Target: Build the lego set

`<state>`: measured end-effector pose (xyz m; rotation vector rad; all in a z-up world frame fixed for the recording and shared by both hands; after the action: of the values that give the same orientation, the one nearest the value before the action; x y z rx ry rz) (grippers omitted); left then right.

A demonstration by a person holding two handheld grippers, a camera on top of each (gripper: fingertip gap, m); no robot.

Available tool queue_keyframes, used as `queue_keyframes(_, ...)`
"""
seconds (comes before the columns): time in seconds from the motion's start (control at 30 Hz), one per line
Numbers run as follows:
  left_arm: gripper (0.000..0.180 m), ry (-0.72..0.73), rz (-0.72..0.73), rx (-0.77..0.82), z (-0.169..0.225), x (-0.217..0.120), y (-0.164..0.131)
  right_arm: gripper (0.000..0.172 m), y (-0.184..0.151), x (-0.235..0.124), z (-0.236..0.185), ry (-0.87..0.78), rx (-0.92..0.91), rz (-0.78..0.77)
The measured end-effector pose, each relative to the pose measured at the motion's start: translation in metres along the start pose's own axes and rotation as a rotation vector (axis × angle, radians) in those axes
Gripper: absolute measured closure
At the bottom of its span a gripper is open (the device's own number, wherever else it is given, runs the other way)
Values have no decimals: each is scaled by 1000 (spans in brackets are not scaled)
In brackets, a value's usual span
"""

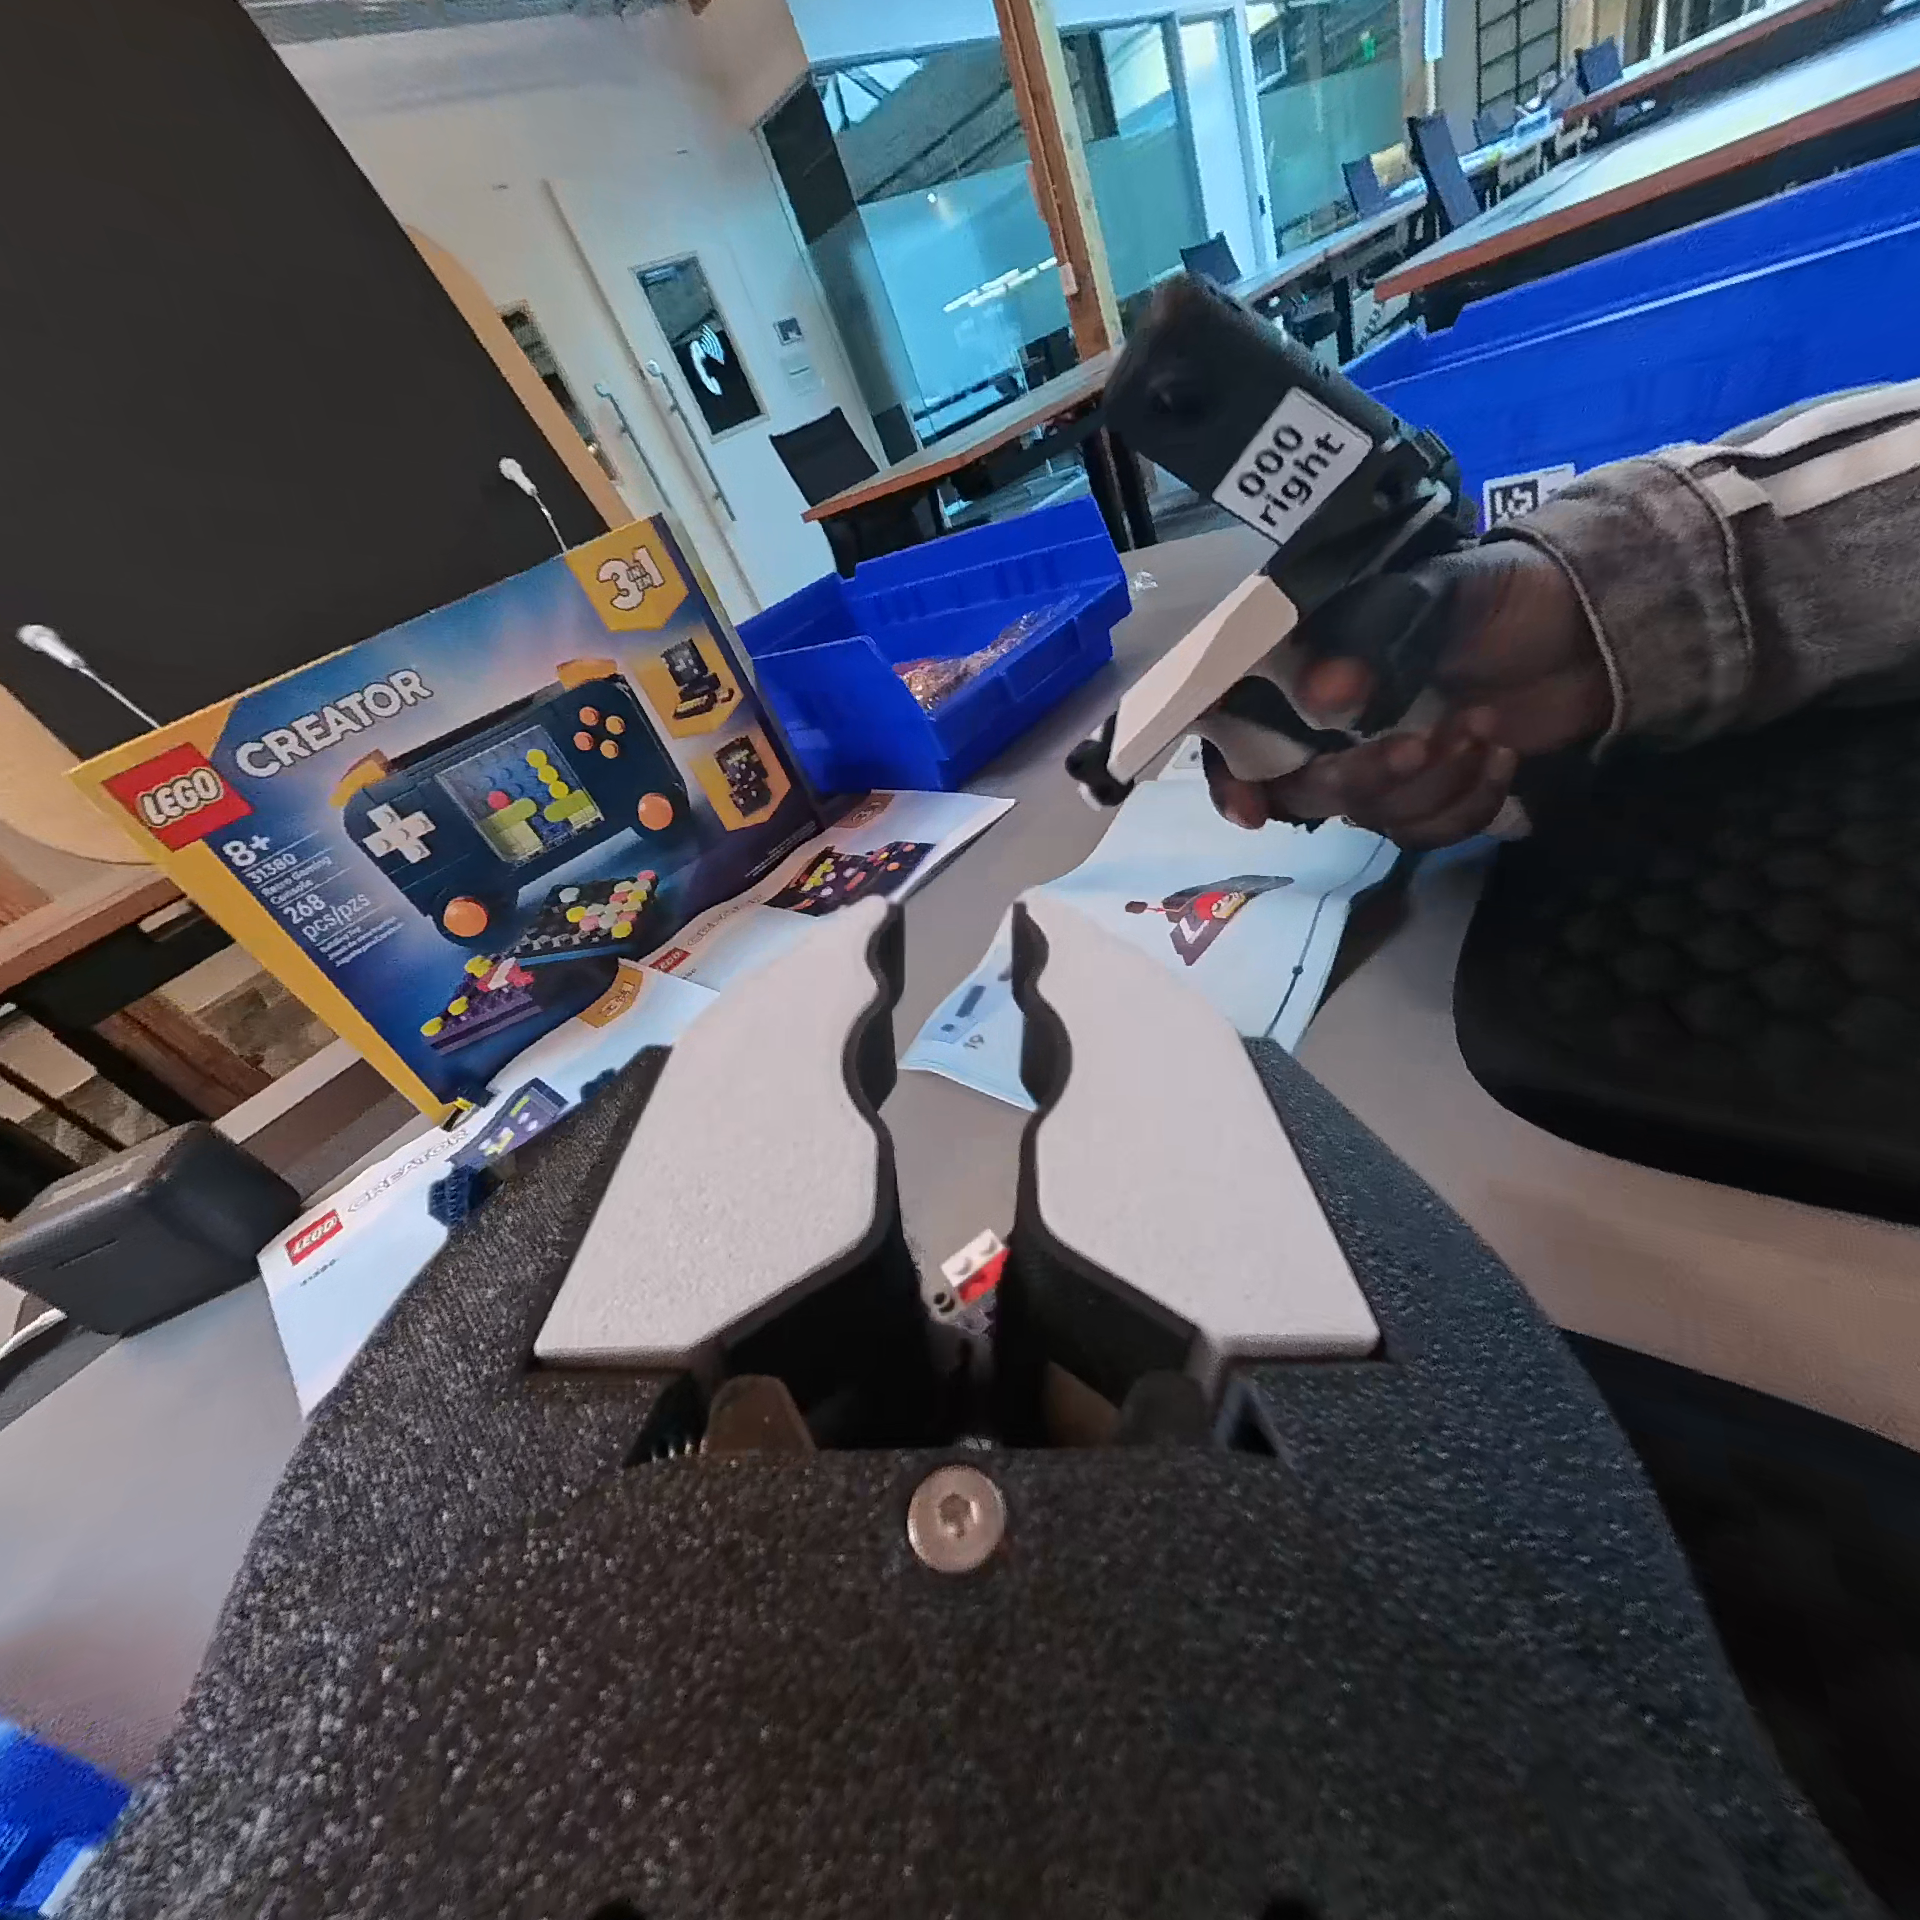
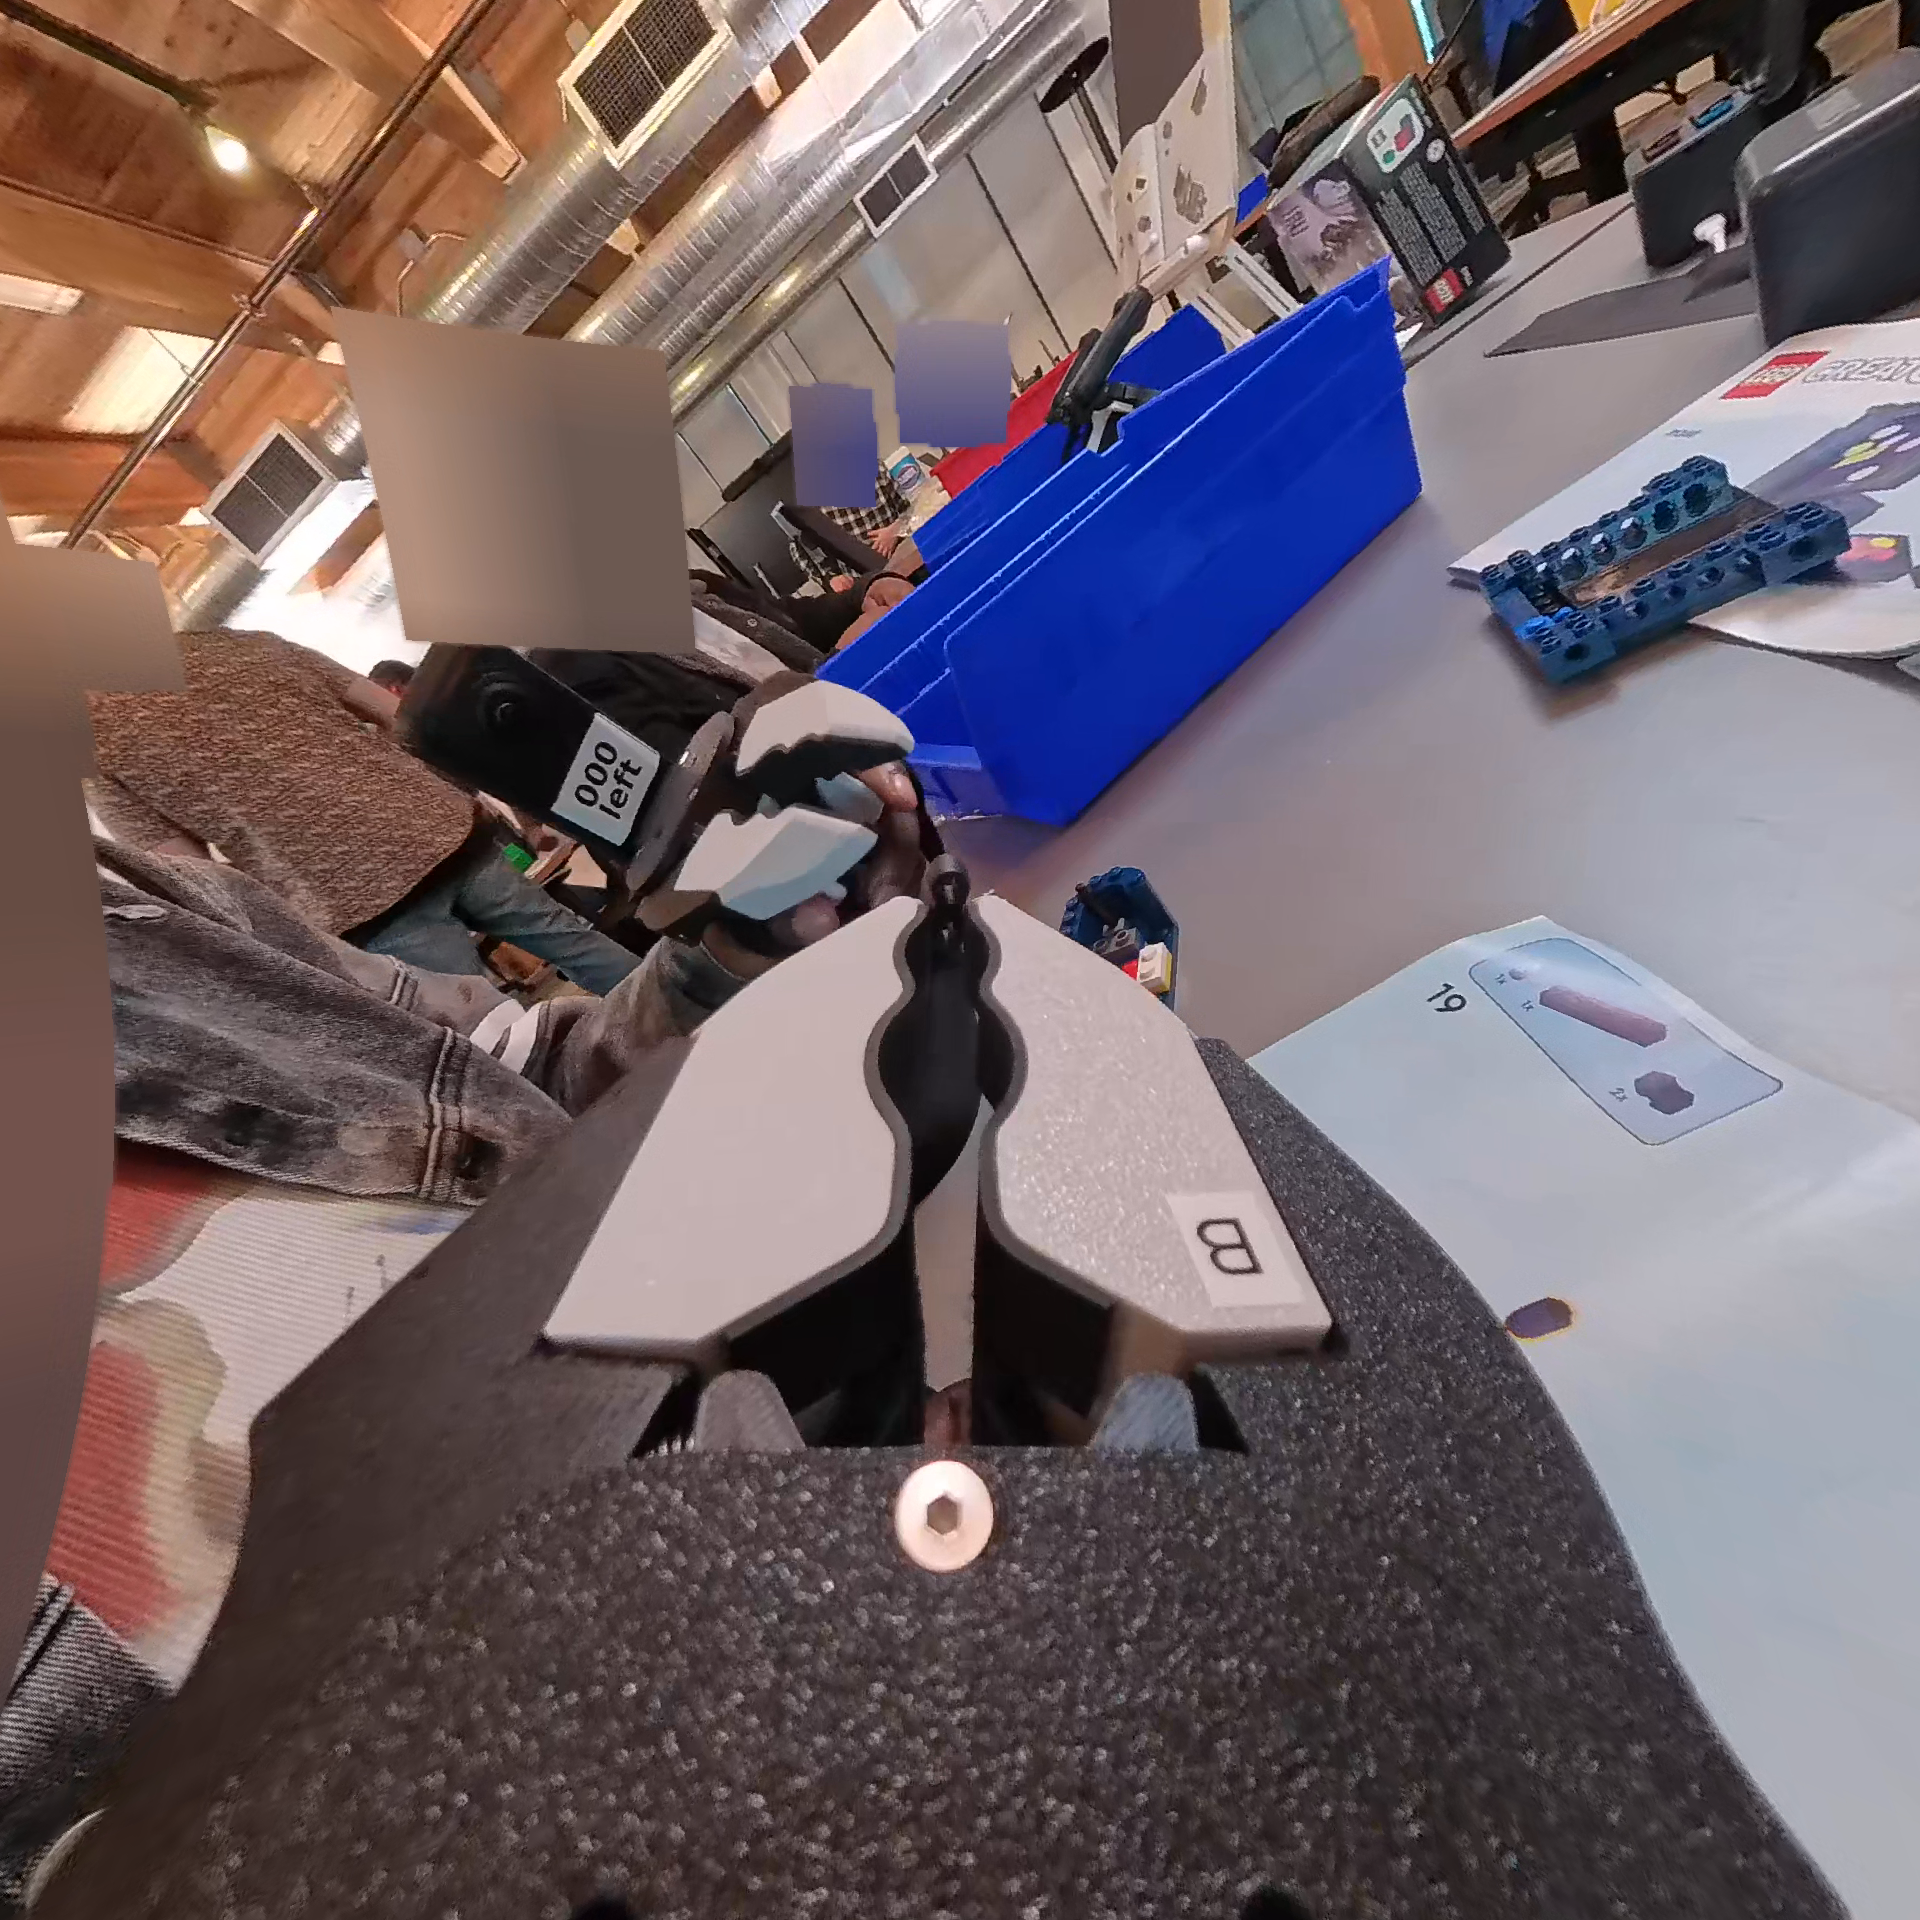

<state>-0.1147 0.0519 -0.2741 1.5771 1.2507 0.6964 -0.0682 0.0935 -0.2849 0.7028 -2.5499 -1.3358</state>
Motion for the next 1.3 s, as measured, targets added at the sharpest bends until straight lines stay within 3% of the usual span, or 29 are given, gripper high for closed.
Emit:
queue_keyframes(0.2, 159, -28, -46, 13, 6, 5, -6, 167, -3, 3, -1, -24, -35, -29)
queue_keyframes(0.37, 140, -109, -148, -16, 4, 19, -13, 167, -2, 3, -1, -46, -63, -21)
queue_keyframes(0.47, 139, -36, -217, 19, -19, 30, -17, 167, 4, -1, -4, -44, -126, 37)
queue_keyframes(0.63, 130, 53, -202, -273, -67, 53, -10, 167, 19, -15, -8, -56, -236, 176)
queue_keyframes(0.77, 129, 150, -210, -348, -106, 77, -10, 167, 23, -19, -14, -45, -287, 217)
queue_keyframes(0.9, 125, 252, -345, -406, -151, 90, -40, 166, 21, -17, -13, -69, -299, 195)
queue_keyframes(1.03, 120, 189, -525, -508, -168, 96, -73, 167, 22, -18, -8, -86, -276, 201)
queue_keyframes(1.17, 125, 240, -633, -474, -203, 112, -86, 167, 22, -20, -3, -85, -241, 210)
queue_keyframes(1.3, 126, 171, -806, -516, -218, 138, -106, 167, 22, -22, 1, -101, -242, 211)
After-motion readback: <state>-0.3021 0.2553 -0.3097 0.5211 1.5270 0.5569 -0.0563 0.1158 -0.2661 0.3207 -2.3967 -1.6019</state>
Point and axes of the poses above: each gripper's, where its closed fingertips meet, x out along the fingers, y out of its top, z = x × y across the jaws, the point moved 1 cm from there along -x, back along the fingers, and after that the axes turned 6 degrees about -z, right-handed, at the moved point
